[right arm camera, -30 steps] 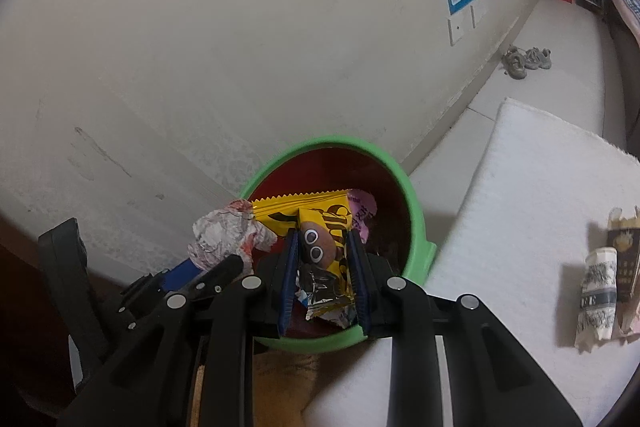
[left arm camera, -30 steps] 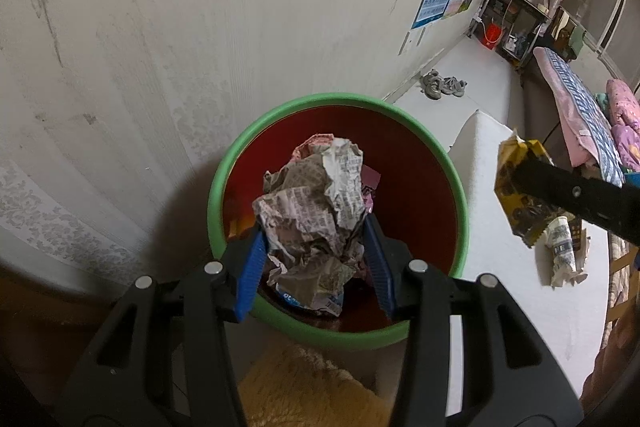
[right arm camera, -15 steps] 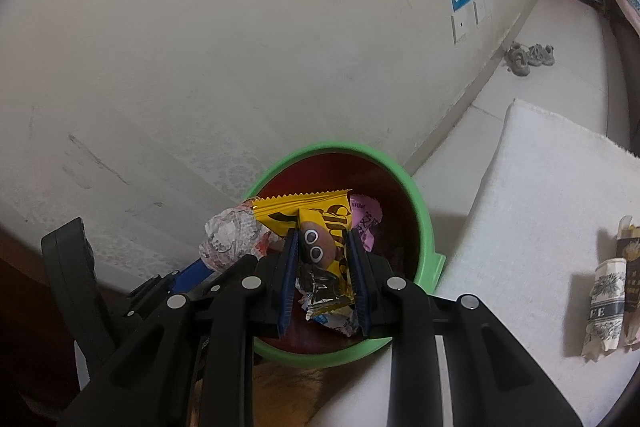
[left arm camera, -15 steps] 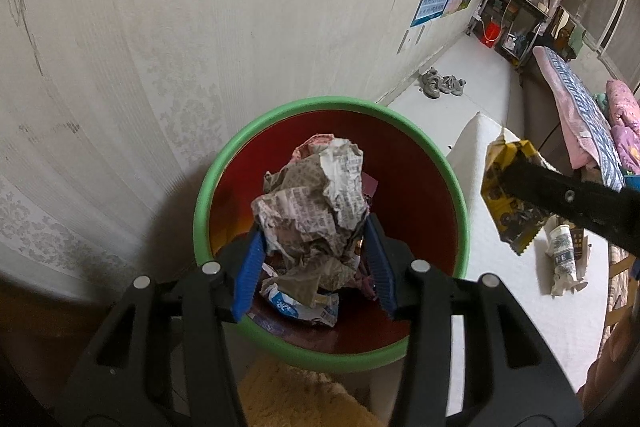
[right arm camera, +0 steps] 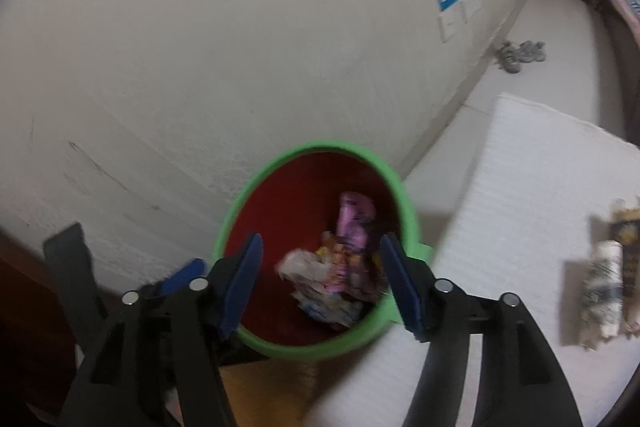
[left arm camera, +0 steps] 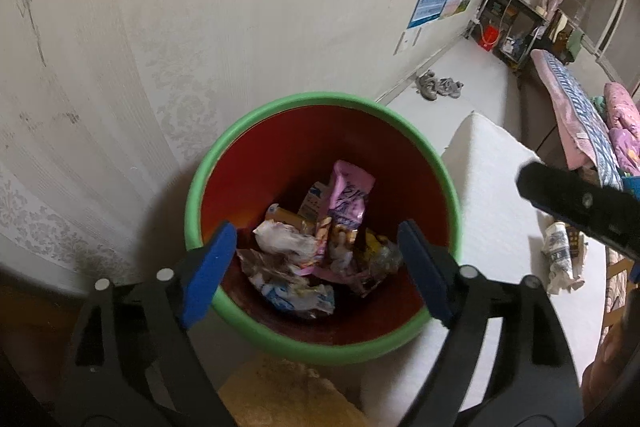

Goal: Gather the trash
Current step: 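Move both open tools back toward the remaining items on the table, then grasp the white patterned paper cup with the left tool while the right tool grasps the pink wrapper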

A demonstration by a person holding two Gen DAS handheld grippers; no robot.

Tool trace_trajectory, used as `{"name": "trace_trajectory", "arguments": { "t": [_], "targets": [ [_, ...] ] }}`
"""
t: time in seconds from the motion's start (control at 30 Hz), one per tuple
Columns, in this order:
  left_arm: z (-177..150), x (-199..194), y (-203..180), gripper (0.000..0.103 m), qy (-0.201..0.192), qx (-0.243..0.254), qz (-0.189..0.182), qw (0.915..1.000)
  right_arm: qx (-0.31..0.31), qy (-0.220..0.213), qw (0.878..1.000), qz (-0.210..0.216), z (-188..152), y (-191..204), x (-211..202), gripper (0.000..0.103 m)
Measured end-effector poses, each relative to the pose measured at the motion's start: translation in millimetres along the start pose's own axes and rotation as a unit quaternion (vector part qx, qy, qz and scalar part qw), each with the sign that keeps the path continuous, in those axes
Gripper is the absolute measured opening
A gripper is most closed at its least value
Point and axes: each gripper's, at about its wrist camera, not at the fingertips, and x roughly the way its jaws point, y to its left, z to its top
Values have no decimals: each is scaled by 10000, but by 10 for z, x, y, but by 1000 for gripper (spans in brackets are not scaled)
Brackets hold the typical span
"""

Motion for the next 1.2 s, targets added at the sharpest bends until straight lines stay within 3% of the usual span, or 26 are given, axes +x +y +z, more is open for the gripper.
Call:
{"name": "trace_trajectory", "arguments": {
  "t": [0.13,0.23,0.33,0.47,0.63,0.73,0.77,1.0,1.1,1.2],
  "targets": [
    [-118,-90,-164,88,-159,318,166,9992,140,-227,9975,-647,-282,-504,-376,68],
    [-166,-138,-272,92,-158,379,61,9991,298,-344,9908,-1272,-464,-943,-639,71],
    [-218,-154,-387,93,-21,277,-147,9995,861,-428,9769,-1908,-613,-1583,-907,72],
    [-392,-124,-587,92,296,59,-415,9987,1623,-392,9578,-2340,-664,-2252,-1020,72],
    [-594,-159,-944,92,506,354,-585,9964,1922,-84,9571,-2165,-593,-2622,-807,68],
    [-682,-238,-1166,92,519,642,-613,9947,2054,-51,9581,-1994,-595,-2700,-791,43],
    [-696,-259,-1212,92,512,711,-621,9942,2081,-111,9592,-1908,-622,-2713,-850,29],
    [-754,-227,-1648,89,574,1230,-693,9883,2098,-588,9655,-1425,-1126,-2606,-1460,28],
    [-713,-177,-1922,89,470,1461,-794,9850,2205,-529,9666,-1193,-1425,-2598,-1655,28],
    [-648,-57,-2230,89,458,1676,-891,9808,2047,-300,9700,-1275,-1693,-2539,-1708,29]
  ]
}}
